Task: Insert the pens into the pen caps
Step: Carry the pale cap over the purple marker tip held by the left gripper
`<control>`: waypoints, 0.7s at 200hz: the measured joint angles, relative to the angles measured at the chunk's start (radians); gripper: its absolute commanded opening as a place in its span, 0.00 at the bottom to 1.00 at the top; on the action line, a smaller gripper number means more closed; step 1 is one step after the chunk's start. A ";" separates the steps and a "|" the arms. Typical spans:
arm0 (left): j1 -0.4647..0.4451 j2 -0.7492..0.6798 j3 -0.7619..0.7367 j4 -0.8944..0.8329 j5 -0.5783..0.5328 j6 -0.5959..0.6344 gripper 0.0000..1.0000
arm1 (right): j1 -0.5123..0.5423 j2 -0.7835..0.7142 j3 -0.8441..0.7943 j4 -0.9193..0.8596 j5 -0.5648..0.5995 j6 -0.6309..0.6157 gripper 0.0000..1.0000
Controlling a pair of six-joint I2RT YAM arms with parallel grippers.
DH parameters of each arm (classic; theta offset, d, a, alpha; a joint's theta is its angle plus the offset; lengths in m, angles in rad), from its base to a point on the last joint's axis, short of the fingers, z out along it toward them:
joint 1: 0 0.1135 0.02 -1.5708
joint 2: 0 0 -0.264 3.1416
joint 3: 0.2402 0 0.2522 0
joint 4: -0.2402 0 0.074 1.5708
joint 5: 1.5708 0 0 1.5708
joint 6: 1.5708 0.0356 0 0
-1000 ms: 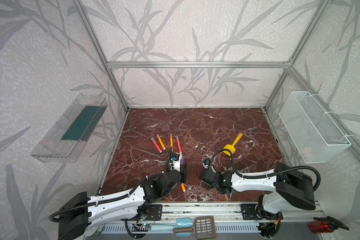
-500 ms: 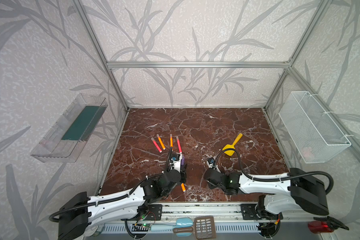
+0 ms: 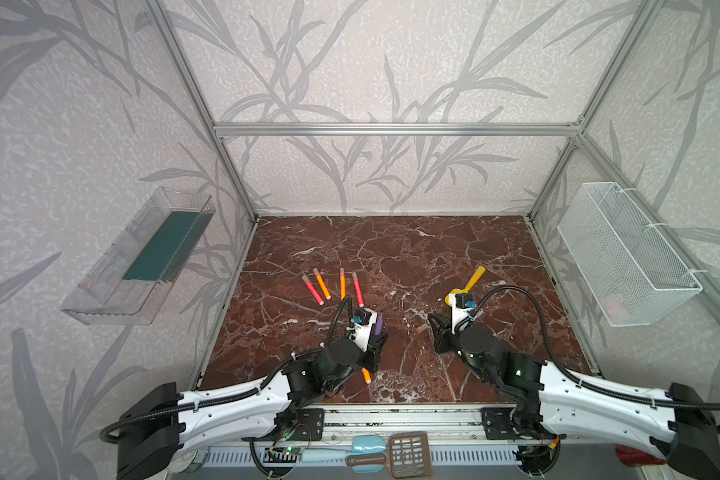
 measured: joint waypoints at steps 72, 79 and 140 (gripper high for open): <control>-0.001 0.262 0.077 0.100 0.196 0.039 0.00 | -0.206 -0.135 -0.059 0.093 -0.235 0.031 0.02; -0.003 0.290 0.098 0.100 0.208 0.041 0.00 | -0.208 -0.133 -0.061 0.103 -0.251 0.035 0.02; -0.027 0.448 0.174 0.169 0.239 0.050 0.00 | -0.208 -0.058 -0.061 0.198 -0.352 0.038 0.02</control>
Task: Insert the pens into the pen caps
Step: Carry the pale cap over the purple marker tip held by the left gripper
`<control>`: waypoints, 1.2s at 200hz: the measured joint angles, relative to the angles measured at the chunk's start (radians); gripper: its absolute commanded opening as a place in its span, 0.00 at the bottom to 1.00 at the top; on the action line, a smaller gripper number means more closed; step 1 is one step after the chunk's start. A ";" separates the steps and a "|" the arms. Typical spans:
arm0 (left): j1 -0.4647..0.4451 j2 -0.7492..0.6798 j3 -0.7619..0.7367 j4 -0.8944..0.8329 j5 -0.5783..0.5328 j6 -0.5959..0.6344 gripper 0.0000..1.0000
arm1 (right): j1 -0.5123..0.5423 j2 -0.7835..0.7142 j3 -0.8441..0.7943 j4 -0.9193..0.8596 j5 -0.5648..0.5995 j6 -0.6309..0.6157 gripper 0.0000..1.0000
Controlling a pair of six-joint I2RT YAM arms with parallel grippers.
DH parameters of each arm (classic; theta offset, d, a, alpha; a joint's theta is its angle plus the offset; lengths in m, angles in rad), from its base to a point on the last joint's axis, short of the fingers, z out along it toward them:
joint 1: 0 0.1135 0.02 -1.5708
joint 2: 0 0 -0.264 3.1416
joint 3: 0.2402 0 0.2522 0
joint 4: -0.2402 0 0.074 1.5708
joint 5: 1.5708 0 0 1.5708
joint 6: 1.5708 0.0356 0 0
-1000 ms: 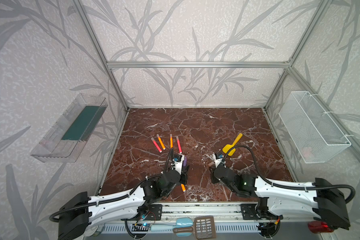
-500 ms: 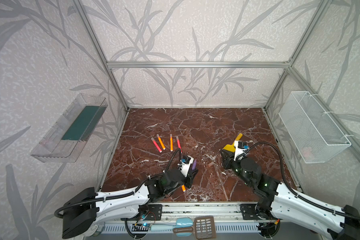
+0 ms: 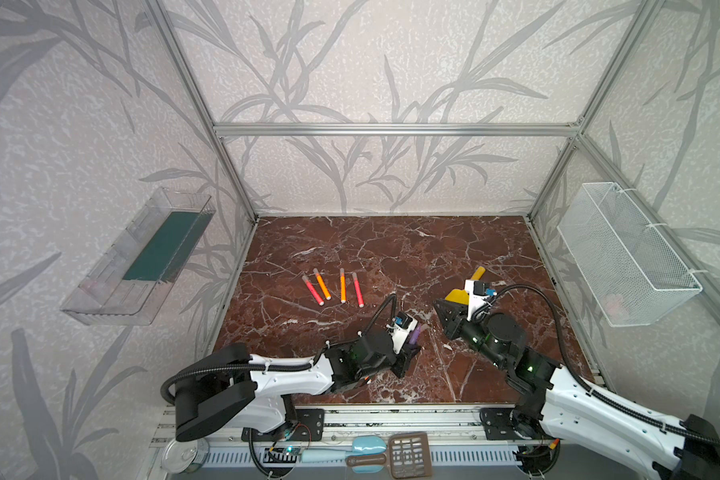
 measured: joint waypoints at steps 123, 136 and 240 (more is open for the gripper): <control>-0.005 0.026 0.003 0.078 0.000 0.001 0.00 | -0.005 0.145 0.025 0.079 -0.143 0.040 0.00; -0.005 0.024 0.003 0.077 0.000 0.001 0.00 | -0.005 0.162 0.027 0.085 -0.152 0.047 0.00; -0.005 0.015 -0.004 0.081 -0.020 0.001 0.00 | -0.005 0.105 0.033 0.089 -0.157 0.058 0.00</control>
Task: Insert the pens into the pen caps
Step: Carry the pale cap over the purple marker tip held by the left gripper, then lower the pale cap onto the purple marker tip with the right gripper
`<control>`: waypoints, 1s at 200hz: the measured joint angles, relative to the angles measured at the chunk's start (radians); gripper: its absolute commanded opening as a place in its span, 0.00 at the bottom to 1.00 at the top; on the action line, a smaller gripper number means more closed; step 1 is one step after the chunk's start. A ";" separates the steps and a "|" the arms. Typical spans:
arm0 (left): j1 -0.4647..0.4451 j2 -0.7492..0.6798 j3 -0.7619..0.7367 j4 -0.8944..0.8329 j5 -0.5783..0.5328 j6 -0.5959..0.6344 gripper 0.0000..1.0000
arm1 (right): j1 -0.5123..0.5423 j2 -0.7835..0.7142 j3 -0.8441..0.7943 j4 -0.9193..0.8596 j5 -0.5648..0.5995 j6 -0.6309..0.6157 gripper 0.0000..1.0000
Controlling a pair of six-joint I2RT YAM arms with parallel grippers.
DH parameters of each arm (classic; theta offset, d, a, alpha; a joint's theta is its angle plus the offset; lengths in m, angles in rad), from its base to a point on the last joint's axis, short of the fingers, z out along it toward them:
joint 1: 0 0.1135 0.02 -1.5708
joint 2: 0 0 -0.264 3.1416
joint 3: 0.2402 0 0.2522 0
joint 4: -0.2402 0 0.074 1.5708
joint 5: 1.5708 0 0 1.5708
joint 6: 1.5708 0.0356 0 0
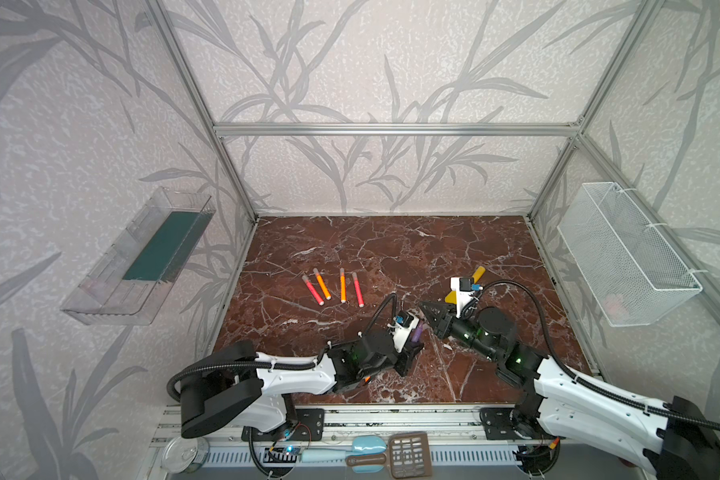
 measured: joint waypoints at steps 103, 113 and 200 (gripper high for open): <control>0.000 -0.038 -0.013 0.000 -0.020 0.000 0.00 | 0.000 0.037 0.000 0.002 -0.005 0.013 0.00; 0.000 -0.038 -0.013 0.000 -0.024 0.000 0.00 | 0.000 0.037 0.000 0.002 -0.009 0.016 0.00; -0.006 -0.044 -0.031 -0.002 -0.048 -0.016 0.00 | 0.008 0.068 -0.051 0.078 -0.061 0.061 0.00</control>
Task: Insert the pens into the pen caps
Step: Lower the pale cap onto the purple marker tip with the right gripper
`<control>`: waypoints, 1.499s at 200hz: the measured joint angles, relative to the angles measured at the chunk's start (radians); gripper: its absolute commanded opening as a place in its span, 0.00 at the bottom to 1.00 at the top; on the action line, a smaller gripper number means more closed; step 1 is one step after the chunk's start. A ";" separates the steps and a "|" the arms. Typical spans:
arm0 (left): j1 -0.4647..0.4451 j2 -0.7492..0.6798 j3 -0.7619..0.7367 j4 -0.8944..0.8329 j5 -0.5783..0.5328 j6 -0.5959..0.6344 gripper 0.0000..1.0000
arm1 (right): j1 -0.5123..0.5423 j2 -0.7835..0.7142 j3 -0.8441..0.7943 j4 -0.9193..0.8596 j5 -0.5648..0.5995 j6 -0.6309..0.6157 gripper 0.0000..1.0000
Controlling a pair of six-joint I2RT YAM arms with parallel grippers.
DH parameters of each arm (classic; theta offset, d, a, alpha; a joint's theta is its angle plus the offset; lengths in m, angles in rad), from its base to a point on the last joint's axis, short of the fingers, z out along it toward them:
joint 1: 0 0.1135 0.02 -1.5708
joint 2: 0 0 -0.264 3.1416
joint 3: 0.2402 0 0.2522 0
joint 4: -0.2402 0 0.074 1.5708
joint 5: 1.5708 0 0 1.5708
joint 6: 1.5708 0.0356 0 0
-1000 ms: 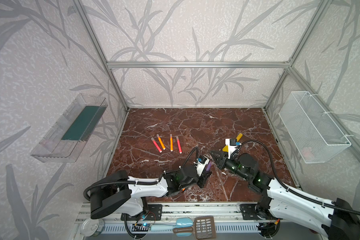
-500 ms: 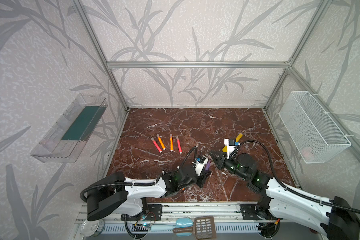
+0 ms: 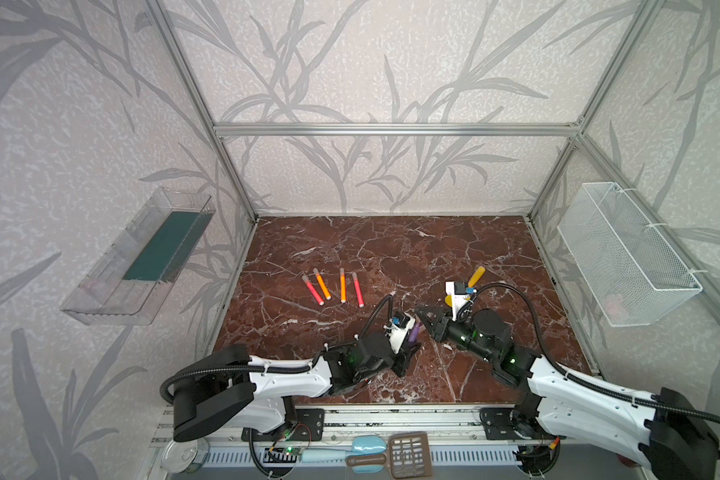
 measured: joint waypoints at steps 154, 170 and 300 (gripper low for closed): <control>0.017 -0.035 0.000 0.032 0.078 -0.130 0.00 | 0.037 0.006 -0.069 0.205 0.043 0.017 0.00; 0.018 -0.033 0.000 0.043 0.094 -0.136 0.00 | 0.038 -0.006 -0.078 0.214 0.045 0.017 0.00; 0.026 0.047 -0.008 0.209 0.162 -0.177 0.00 | 0.043 -0.068 -0.114 0.220 0.095 0.029 0.00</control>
